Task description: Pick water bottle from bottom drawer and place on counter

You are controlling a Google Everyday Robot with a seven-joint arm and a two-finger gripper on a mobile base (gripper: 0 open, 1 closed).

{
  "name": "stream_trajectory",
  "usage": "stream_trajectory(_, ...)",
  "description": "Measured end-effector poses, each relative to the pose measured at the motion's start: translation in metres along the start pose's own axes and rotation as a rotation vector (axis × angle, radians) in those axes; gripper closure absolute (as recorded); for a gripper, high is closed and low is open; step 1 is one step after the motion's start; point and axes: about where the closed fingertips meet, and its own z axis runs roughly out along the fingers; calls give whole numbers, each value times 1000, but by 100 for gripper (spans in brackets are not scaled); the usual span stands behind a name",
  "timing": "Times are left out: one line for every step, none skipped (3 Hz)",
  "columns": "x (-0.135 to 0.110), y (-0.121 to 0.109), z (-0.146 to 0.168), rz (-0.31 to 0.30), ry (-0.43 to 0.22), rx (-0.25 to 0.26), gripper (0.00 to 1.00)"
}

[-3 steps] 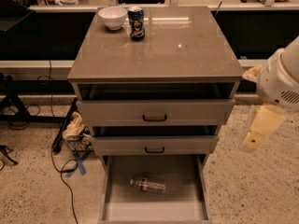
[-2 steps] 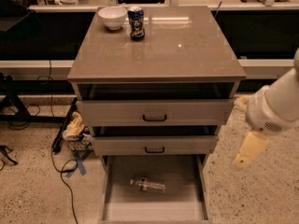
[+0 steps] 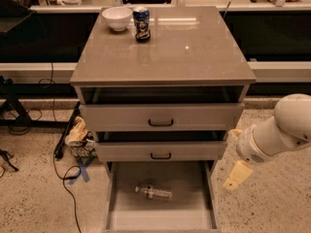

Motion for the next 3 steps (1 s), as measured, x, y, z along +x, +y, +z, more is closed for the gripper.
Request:
stream_trajectory(12,-5,19,34,-22,27,0)
stream_trajectory(33,-25,86,79,-160,86,0)
stream_trajectory(46,-41,149,104,-271,100,0)
